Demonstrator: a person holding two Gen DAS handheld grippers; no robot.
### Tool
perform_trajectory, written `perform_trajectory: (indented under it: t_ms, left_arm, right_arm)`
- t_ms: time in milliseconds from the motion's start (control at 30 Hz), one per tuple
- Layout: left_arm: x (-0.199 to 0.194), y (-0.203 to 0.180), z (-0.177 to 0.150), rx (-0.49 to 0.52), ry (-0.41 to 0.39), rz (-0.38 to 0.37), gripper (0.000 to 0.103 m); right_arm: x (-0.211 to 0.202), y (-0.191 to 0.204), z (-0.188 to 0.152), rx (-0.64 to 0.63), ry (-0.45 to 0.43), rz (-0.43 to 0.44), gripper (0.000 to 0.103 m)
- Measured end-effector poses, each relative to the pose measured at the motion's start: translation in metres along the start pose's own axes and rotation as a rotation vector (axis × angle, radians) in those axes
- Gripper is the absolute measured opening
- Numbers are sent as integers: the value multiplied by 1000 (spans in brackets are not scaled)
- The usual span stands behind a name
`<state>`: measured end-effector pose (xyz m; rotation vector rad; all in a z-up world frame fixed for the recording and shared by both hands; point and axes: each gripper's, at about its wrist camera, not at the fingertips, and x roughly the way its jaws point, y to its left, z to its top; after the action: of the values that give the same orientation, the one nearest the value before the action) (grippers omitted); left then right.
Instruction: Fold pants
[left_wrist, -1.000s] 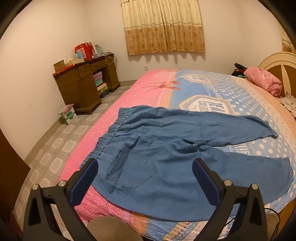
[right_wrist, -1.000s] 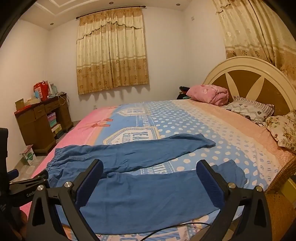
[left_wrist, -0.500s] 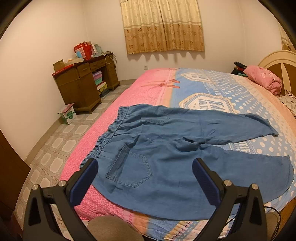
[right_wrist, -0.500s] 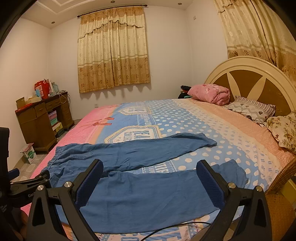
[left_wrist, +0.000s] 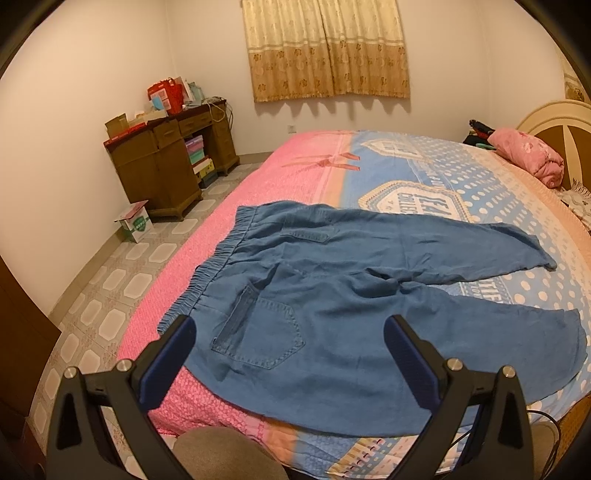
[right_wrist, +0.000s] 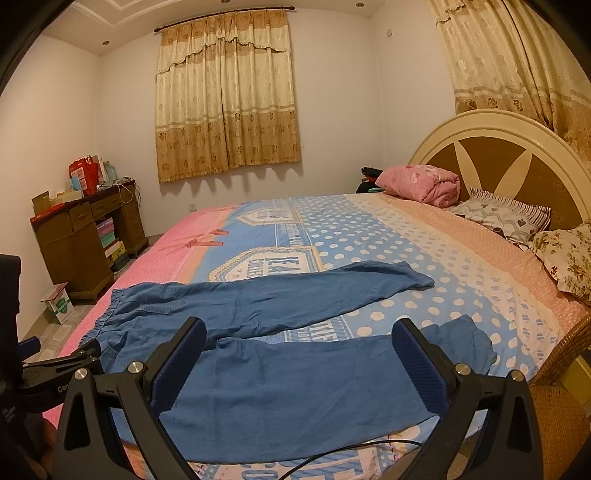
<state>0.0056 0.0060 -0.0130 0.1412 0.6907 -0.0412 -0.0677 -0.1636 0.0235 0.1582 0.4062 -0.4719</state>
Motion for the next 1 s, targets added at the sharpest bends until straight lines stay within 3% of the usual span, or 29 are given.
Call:
perform_trajectory:
  t_ms: [1000]
  left_arm:
    - [6, 1, -1, -4, 22, -4, 103]
  right_arm:
    - [7, 0, -5, -1, 8, -8, 101]
